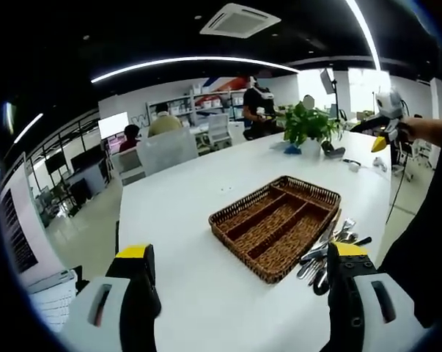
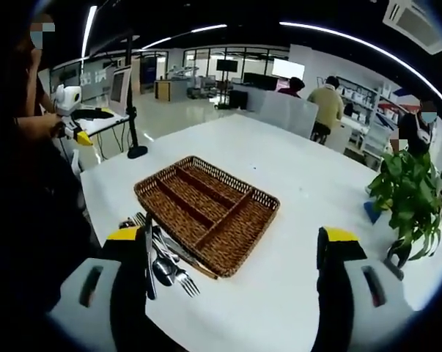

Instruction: Arrange the knives, forks, and spoons in their matching storage slots by inserting each utensil handle-first until every utensil is classified and aligned in the correct compartment

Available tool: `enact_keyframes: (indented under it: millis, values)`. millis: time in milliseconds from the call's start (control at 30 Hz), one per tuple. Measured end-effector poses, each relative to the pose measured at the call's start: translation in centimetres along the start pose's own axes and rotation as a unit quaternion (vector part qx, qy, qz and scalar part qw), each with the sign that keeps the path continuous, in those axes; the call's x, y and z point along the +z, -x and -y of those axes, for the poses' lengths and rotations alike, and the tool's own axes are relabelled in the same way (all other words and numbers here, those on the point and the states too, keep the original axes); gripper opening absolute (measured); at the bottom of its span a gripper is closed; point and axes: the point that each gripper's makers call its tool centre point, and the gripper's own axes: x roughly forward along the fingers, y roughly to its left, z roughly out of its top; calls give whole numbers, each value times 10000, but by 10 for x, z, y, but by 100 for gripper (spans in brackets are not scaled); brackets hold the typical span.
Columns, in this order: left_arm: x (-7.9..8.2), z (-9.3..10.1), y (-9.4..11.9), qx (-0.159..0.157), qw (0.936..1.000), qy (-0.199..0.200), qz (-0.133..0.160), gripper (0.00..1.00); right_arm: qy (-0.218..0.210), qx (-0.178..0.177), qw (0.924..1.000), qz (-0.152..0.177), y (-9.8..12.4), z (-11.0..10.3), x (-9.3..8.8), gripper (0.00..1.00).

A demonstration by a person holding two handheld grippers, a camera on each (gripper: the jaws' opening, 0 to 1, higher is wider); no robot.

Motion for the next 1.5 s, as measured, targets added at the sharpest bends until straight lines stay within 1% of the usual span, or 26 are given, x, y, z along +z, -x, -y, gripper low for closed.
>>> enact_keyframes:
  millis: [33,67,200,333,400,433,600,700,800,900,1000,1067,1100,1133,1167,1233,1400,1500]
  values:
    - [0,0,0,-1,10000,3,0,99,63,14,10000,71,0,-2,3,95]
    - [0,0,1,15,10000,-4,-2,99,59,-10,10000,44,-1,-3,2,95]
    - [1,4,3,-4,10000,-13,-11,99,122,92,9999,-40,-7,-10,1,98]
    - [0,6,4,-23,10000,22,-47,99,130,163,9998,-67,-9,-12,0,100]
    - [0,7,4,-29,10000,10,-60,99,150,187,9997,-53,-10,-13,1,100]
    - [0,8,4,-42,10000,17,-64,99,172,261,9995,-53,-11,-17,2,100]
    - [3,11,0,-75,9999,-44,-73,99,205,294,9992,-148,-14,-25,-1,100]
    - [6,8,-4,-75,9999,-92,-31,99,235,317,9991,-144,-16,-31,-3,100]
    - [8,6,-4,-78,9999,-90,-3,99,392,410,9982,-168,-19,-39,-5,100]
    - [9,2,-3,53,9996,-284,17,99,454,436,9979,-150,-20,-44,-4,100]
    - [10,2,0,13,9998,-160,70,99,483,455,9978,-42,-20,-44,0,100]
    - [8,-1,1,29,9999,-154,73,99,386,477,9981,-43,-21,-45,0,100]
    - [6,0,1,19,9999,-131,53,99,219,559,9982,44,-23,-49,3,100]
    - [5,1,1,15,9999,-108,57,99,171,609,9980,87,-24,-51,5,100]
    - [4,3,1,4,9999,-76,69,99,214,595,9980,94,-26,-52,5,100]
    - [3,7,1,-38,10000,-59,32,99,325,592,9977,0,-28,-56,3,100]
    - [1,10,-1,-104,9998,-146,-9,99,283,668,9974,16,-30,-64,6,99]
    - [0,10,-1,-101,9998,-139,-37,99,359,713,9968,-66,-31,-70,0,98]
